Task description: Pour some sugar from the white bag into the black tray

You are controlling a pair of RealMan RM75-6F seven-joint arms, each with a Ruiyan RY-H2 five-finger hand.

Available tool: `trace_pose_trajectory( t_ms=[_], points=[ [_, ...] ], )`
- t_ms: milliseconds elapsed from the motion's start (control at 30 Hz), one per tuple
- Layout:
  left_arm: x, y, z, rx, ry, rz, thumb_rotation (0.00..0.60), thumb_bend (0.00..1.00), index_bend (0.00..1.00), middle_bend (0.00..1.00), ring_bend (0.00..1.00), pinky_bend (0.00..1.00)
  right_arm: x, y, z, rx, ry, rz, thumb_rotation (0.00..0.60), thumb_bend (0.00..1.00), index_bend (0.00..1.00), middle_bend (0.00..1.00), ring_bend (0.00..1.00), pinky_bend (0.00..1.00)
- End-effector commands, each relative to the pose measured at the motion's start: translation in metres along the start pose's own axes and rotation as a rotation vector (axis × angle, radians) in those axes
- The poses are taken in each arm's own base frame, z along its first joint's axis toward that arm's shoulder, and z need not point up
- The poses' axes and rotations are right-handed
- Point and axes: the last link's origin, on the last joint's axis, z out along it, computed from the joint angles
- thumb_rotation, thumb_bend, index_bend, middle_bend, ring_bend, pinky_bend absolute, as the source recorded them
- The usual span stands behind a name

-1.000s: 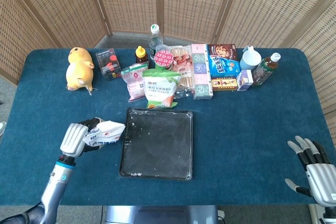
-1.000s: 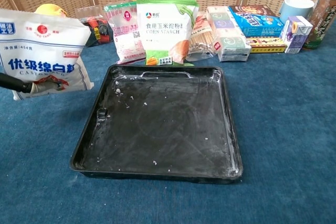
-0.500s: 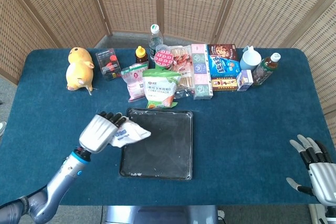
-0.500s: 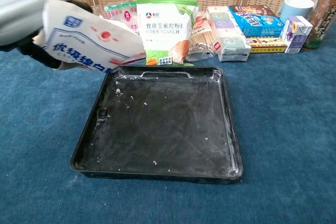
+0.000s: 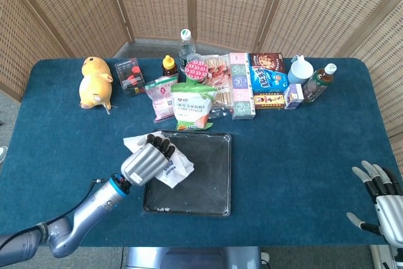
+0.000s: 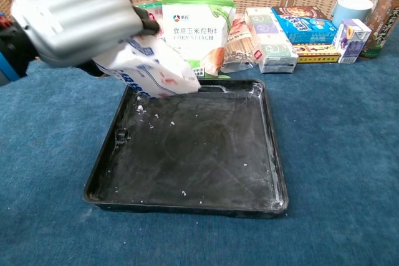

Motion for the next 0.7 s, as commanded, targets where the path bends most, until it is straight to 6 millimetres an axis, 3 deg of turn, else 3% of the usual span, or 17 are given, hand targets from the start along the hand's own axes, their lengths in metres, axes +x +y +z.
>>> trace_pose_trajectory(
  t_ms=[33,333,567,700],
  points=[
    [0.006,0.013,0.008,-0.123,0.074,0.236,0.600,0.38,0.64,0.61,0.59,0.67,0.000,0.000,0.000,0.001,0.000,0.000,0.600,0.00,0.13,0.02,0.03,0.00],
    [0.017,0.030,0.013,-0.235,0.155,0.466,0.600,0.38,0.65,0.61,0.59,0.67,0.004,0.000,-0.002,0.005,0.011,0.010,0.600,0.00,0.13,0.02,0.03,0.00],
    [0.021,0.023,0.014,-0.223,0.175,0.559,0.600,0.38,0.66,0.62,0.59,0.67,0.004,0.002,-0.001,0.004,0.008,0.014,0.600,0.00,0.13,0.02,0.03,0.00],
    [0.024,0.017,0.012,-0.230,0.185,0.605,0.600,0.42,0.73,0.64,0.59,0.67,0.004,0.001,-0.001,0.006,0.007,0.013,0.600,0.00,0.13,0.02,0.03,0.00]
  ],
)
